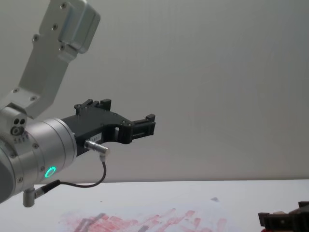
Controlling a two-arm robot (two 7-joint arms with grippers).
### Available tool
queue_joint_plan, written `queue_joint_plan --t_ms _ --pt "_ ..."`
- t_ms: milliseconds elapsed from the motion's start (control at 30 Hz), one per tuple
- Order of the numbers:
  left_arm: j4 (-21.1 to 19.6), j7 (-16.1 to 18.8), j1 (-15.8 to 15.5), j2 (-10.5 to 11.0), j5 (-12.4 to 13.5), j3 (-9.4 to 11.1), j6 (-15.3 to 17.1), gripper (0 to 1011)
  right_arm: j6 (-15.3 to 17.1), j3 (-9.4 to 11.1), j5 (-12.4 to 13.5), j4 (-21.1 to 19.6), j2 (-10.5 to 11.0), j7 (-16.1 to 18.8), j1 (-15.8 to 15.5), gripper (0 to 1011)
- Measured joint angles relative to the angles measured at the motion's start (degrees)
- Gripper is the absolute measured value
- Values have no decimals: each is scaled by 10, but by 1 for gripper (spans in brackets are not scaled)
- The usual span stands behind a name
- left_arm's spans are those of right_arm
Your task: Use the one hand to pick up the stamp and affix it onto the A4 paper.
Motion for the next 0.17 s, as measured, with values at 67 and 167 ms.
queue_joint_plan --t_ms 67,167 --pt "0 0 0 0 0 0 0 1001 0 0 0 0 0 0 0 1001" --pt "0 0 0 0 0 0 0 1001 0 0 0 0 0 0 0 1001"
